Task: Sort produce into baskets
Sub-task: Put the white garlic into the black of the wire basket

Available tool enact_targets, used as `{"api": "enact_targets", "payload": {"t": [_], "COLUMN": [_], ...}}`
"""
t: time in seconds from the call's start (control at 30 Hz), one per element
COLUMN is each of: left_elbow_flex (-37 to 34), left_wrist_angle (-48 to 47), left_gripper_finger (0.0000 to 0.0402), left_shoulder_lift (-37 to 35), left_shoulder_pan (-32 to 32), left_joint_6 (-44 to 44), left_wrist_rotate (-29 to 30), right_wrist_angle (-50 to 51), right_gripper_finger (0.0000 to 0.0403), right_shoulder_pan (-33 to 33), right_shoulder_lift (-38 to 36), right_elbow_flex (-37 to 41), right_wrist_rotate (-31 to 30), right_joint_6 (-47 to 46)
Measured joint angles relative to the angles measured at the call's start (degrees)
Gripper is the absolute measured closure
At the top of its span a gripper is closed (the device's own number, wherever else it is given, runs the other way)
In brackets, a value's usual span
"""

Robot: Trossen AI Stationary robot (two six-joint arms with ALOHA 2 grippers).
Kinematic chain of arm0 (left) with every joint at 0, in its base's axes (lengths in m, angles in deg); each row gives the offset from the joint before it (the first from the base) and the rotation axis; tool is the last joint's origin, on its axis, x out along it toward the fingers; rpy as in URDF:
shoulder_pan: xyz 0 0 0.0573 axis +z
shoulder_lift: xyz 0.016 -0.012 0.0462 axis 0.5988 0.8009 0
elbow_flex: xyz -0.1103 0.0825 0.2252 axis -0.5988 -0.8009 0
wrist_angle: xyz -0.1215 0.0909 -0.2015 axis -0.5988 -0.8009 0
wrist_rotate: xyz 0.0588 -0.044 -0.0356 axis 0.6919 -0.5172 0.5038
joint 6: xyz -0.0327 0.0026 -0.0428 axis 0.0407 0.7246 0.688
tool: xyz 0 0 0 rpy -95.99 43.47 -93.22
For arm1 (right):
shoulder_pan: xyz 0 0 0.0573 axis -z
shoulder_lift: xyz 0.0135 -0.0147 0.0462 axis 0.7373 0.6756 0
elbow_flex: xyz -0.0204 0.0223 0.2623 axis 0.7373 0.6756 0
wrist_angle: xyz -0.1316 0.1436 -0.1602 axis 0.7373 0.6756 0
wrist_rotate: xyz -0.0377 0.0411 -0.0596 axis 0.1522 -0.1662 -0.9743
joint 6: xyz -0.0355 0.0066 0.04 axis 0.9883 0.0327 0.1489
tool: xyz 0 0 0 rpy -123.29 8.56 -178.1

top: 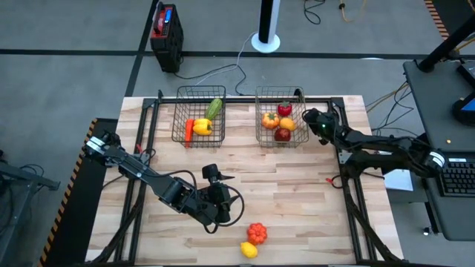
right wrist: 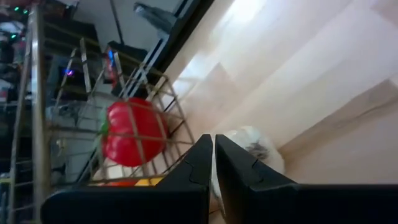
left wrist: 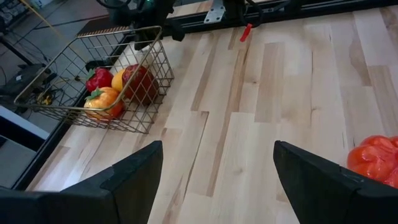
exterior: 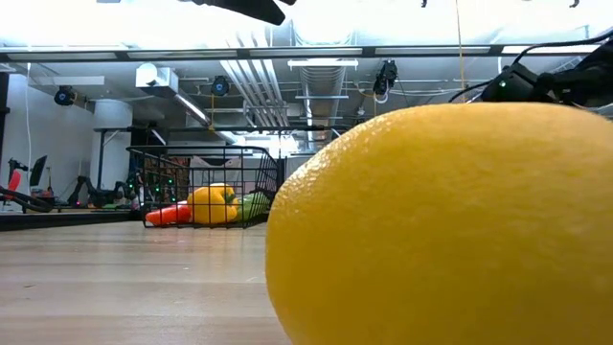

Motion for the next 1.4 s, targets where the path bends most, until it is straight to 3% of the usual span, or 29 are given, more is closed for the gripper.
{"api": "enact_targets", "payload": {"t": [1.4], "left_elbow_flex": [-0.45], "left_wrist_angle": [0.01], "left_gripper_finger": [0.0114], "left_shoulder_lift": [0.0], "left_shoulder_pan": [0.0], "left_joint_6": [1.29], "left_wrist_rotate": [0.0], "right_wrist_angle": [5.55], "right_gripper_finger": [0.039], "right_shoulder_pan": [-0.02], "right_shoulder_lift": [-3.2], "right_elbow_flex": [0.28], "right_wrist_rotate": [6.53], "right_joint_6": [4.78]}}
